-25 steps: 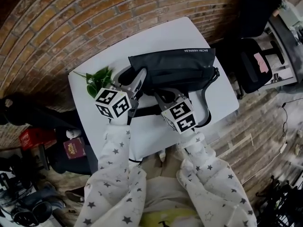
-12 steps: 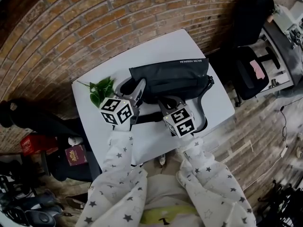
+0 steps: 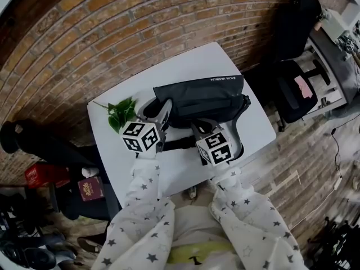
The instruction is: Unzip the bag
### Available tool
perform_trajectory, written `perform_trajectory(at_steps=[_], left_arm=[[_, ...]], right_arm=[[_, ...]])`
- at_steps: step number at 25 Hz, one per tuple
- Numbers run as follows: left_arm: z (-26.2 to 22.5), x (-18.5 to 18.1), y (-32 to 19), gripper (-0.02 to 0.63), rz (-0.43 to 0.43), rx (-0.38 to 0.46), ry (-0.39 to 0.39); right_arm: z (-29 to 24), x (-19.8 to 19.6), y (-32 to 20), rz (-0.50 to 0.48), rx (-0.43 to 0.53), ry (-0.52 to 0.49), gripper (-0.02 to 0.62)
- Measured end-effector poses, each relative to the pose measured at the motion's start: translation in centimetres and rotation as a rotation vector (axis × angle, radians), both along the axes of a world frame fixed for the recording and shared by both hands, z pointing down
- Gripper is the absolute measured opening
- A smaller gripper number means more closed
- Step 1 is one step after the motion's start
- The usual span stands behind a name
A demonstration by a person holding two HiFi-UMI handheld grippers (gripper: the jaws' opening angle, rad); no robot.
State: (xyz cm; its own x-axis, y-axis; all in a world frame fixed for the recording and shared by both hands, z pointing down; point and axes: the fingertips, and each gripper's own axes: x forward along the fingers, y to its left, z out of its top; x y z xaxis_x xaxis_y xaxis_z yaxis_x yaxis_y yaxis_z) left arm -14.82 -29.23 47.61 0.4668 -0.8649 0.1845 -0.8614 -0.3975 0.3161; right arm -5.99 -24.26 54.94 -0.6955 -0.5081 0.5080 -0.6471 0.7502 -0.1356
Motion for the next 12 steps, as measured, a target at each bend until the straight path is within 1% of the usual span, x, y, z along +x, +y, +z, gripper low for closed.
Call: perform_trajectory(at_steps=[7,12], left_arm=[[0.4,-0.4,-0.1,0.138,-0.008,0.000,-0.004],[0.0,-0.4,0.1,0.138,-0.016,0.003,-0.011]], right_arm=[[0.3,0.0,-0.2,0.003,0.005,0.004,0.020],[-0.1,1.5,-0.7,0.051,-0.002,-0.007,0.020]])
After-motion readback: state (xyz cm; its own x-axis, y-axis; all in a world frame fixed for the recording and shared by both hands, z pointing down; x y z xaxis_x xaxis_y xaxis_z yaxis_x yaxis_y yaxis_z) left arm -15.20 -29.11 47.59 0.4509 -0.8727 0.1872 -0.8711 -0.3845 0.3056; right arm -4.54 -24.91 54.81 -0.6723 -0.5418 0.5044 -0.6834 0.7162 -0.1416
